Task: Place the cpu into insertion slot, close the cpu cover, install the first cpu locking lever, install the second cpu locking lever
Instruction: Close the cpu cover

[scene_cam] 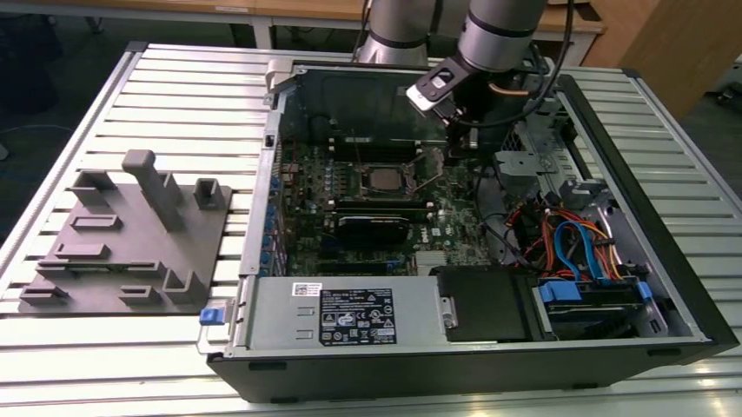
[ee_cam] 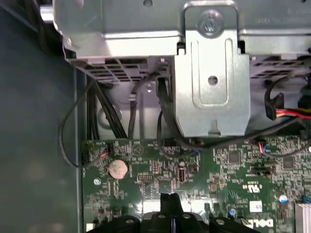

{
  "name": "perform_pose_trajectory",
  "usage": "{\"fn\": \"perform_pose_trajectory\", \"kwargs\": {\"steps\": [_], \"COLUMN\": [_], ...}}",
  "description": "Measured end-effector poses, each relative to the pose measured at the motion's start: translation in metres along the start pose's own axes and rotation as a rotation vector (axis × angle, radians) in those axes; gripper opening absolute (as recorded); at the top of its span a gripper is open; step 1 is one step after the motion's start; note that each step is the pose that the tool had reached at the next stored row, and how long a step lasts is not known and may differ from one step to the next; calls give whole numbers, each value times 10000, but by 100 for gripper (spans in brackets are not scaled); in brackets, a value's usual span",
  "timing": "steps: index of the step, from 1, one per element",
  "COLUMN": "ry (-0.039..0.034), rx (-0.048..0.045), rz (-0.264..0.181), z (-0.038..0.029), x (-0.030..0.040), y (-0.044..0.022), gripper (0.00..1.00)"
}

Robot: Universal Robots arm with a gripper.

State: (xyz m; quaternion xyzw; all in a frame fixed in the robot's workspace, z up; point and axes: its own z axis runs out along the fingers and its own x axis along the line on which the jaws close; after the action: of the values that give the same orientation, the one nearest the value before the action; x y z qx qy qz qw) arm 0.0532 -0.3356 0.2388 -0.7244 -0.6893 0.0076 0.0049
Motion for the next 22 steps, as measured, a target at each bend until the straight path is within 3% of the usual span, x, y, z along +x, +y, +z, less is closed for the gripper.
{"fn": "perform_pose_trajectory", "kwargs": {"steps": [22], "ry": [0], "rx": [0], "rz": [0], "z": [1], "x": [-3], "y": [-69], "gripper": [10]}}
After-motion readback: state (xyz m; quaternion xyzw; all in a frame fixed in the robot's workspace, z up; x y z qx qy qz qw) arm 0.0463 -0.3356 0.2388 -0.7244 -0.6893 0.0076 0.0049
